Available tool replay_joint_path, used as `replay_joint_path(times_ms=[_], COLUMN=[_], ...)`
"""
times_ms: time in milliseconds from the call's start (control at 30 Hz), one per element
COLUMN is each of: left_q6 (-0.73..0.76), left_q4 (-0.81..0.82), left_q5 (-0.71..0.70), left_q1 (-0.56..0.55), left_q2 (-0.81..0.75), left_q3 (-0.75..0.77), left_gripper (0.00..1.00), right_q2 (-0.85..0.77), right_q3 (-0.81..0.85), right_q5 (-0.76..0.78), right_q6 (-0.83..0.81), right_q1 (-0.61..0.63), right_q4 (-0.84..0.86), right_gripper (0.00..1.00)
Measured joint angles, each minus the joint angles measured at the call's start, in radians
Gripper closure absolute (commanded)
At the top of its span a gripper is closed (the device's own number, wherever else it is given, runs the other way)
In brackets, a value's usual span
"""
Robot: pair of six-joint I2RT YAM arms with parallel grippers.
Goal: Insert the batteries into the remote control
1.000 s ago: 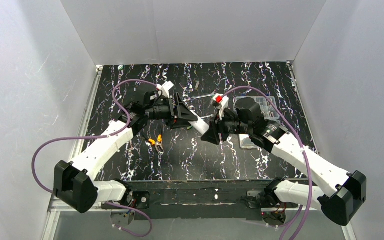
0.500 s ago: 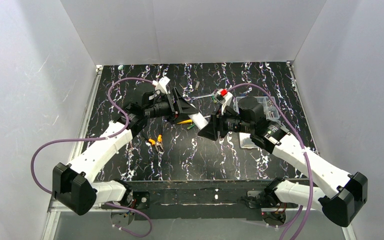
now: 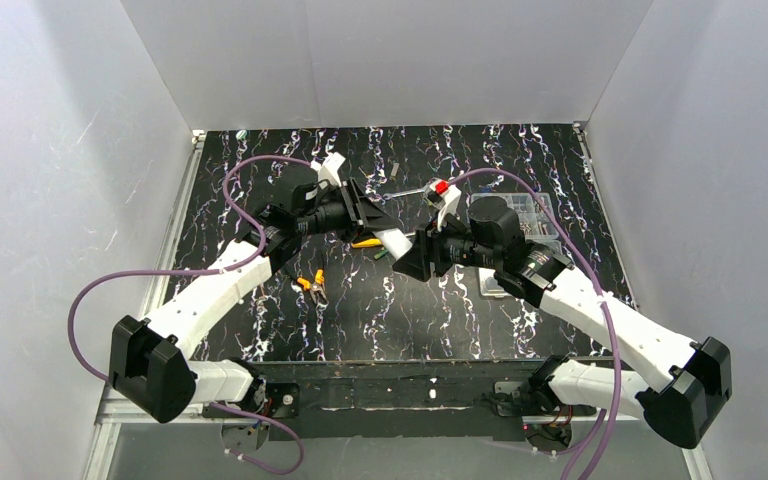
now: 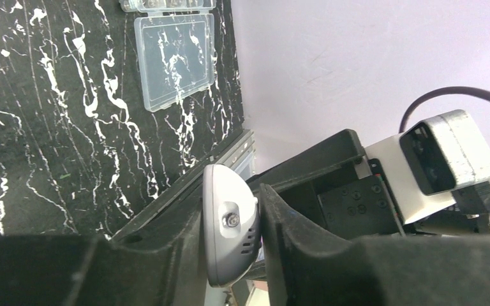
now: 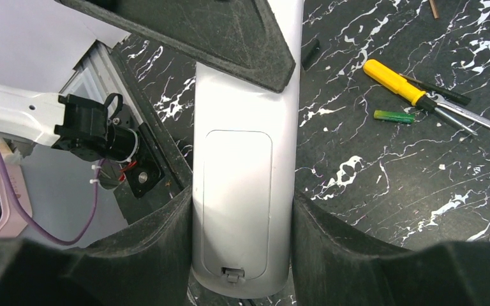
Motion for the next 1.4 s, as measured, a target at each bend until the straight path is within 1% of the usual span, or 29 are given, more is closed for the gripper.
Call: replay_joint_path(times_ms=[33,100,167,400,533,600,733,800,933,1000,1267,1300,1367,1400], left_q6=[-0.003,-0.015,-0.013,0.016,0.024,0.025,0.032,0.034,0.032,0.032,0.031,0.028,0.016,0.016], left_q4=[0.005,0.013,0.013,-0.02,-0.03,-0.036,-0.042,-0.047,-0.05,-0.05,-0.056,-0.056,-0.055,-0.058], left_q5=[-0.002,-0.006,-0.008,-0.007,-0.007,-0.007,-0.01,-0.016,-0.029,-0.032,-0.042,-0.042,-0.042,-0.044], left_q1=[-0.001,-0.003,-0.003,-0.01,-0.013,-0.013,-0.013,-0.013,-0.013,-0.013,-0.014,-0.015,-0.016,-0.018], left_q2=[0.0,0.0,0.0,0.0,0.0,0.0,-0.001,-0.001,-0.001,-0.001,-0.001,-0.001,-0.002,-0.003], left_q3=[0.0,0.0,0.0,0.0,0.0,0.0,0.0,0.0,0.0,0.0,0.0,0.0,0.001,0.001], left_gripper=[0.78,0.68,0.65,0.65,0.68,0.68,0.55,0.52,0.52,0.55,0.76,0.8,0.91,0.99], right_q2=[0.003,0.005,0.005,0.018,0.028,0.028,0.028,0.028,0.028,0.028,0.028,0.028,0.028,0.028], right_q3=[0.0,-0.001,-0.001,-0.001,-0.001,-0.001,-0.001,-0.001,-0.001,-0.001,-0.002,-0.003,-0.005,-0.006], right_q5=[0.012,0.03,0.034,0.063,0.064,0.064,0.062,0.056,0.04,0.032,0.03,0.03,0.031,0.031], right_q6=[-0.001,-0.004,-0.003,0.008,0.017,0.018,0.018,0.018,0.016,0.014,0.006,0.006,0.002,-0.001], right_q1=[0.001,0.007,0.008,0.008,0.008,0.009,0.01,0.012,0.017,0.021,0.027,0.027,0.03,0.031], right_q4=[0.0,0.002,0.004,0.016,0.016,0.016,0.015,0.016,0.015,0.015,0.01,0.008,0.005,0.005], right_gripper=[0.99,0.99,0.99,0.99,0.99,0.99,0.99,0.99,0.99,0.99,0.99,0.99,0.97,0.89])
